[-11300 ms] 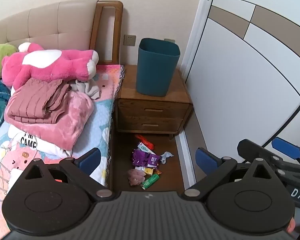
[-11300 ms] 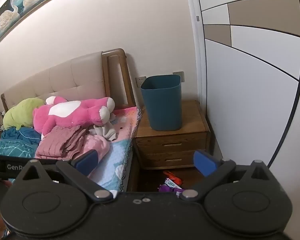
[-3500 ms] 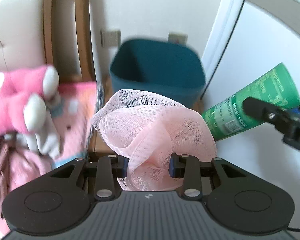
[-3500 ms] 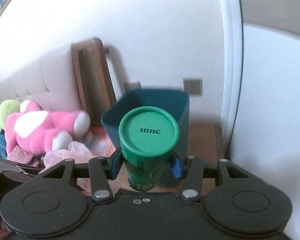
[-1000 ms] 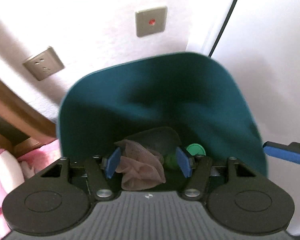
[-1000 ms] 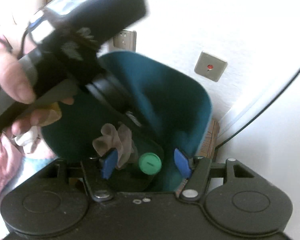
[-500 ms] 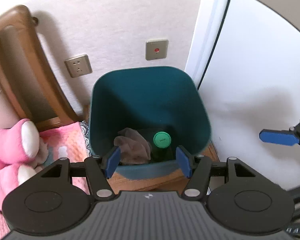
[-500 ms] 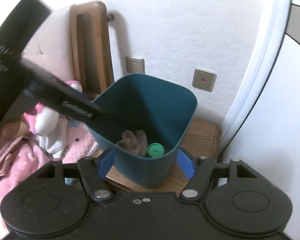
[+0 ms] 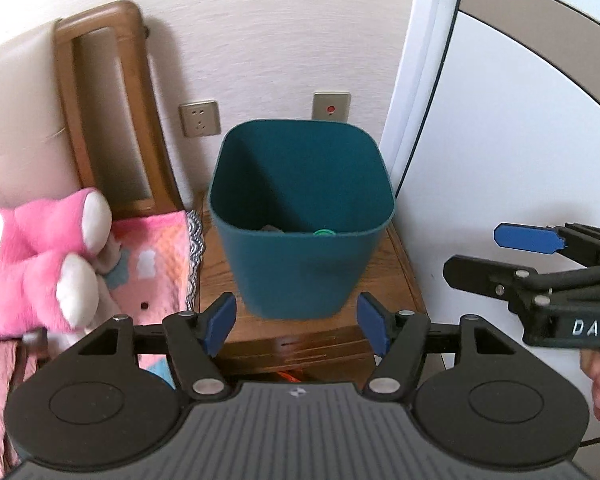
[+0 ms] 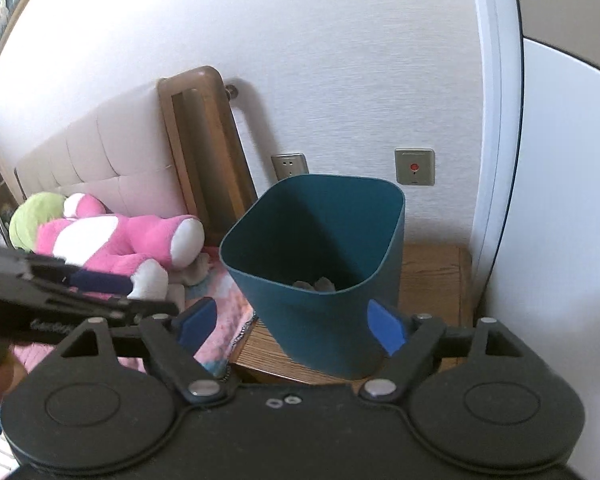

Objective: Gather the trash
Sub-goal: 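Lower both tools back down to the trash pile on the floor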

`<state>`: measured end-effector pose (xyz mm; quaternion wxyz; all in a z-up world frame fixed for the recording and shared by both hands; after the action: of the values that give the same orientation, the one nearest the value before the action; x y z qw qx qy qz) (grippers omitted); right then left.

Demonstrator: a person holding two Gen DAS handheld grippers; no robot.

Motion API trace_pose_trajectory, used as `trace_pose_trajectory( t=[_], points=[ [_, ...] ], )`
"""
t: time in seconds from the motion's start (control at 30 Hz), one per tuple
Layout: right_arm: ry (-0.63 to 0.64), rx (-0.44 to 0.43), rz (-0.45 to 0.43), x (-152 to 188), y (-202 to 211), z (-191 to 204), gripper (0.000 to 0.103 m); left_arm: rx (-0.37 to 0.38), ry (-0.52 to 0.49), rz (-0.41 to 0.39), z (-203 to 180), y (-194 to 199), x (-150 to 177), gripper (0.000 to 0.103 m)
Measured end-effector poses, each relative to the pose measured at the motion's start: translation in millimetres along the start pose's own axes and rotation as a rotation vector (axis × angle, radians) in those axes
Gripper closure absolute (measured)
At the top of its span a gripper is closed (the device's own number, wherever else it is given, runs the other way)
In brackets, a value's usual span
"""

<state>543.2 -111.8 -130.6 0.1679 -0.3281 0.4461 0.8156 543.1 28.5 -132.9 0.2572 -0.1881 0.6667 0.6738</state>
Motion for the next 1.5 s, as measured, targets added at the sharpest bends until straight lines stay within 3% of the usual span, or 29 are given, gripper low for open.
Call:
trace_pose_trajectory(
  t=[0.13,0.33,0.53,0.6,0.67,0.73,1.0,1.3,1.5],
  points=[
    [-0.021,-0.028,-0.011,14.4,-0.4,-2.6,0.013,0.015,0.020,-0.021,0.4,-0.7,19.3,0.023],
    [-0.042,-0.027,-0.030,45.8,-9.6,-9.8,0.001,0.064,0.045,-0.012,-2.6,-31.2,58.1,0.022],
    [-0.098,0.017,0.012,102.1,-35.6,-35.9,0.000,0.116,0.063,0.027,-4.8,-80.4,107.6,0.021],
    [-0.110,0.037,0.028,120.2,-44.3,-45.9,0.000,0.130,0.056,0.036,-7.2,-98.4,125.3,0.015],
    [-0.110,0.058,0.042,139.7,-54.9,-57.0,0.000,0.141,0.058,0.048,-9.2,-119.8,144.5,0.001],
    [-0.112,0.078,0.064,159.6,-68.4,-70.0,0.000,0.153,0.069,0.060,-12.8,-143.2,166.8,0.000],
    [-0.057,0.148,0.210,263.4,-148.5,-127.2,0.002,0.117,0.123,0.233,-21.3,-263.3,275.2,0.000],
    [0.055,0.183,0.433,407.9,-238.8,-193.5,0.011,0.132,0.122,0.448,-76.0,-387.5,415.5,0.000],
    [0.037,0.203,0.557,504.5,-285.9,-230.7,0.016,0.103,0.241,0.596,-92.4,-465.5,496.5,0.000]
  ],
)
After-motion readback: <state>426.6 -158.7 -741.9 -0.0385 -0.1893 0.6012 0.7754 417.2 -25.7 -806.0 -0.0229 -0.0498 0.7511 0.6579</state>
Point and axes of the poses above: each gripper's, at about its wrist camera, not at the fingertips, and y roughly against the way its jaws point, z to its left, x to its underside, the point moved 9 cm from there along -y, roughly the way its jaws point, and after that the axes turned 12 degrees about -y, right-handed, at the moved point
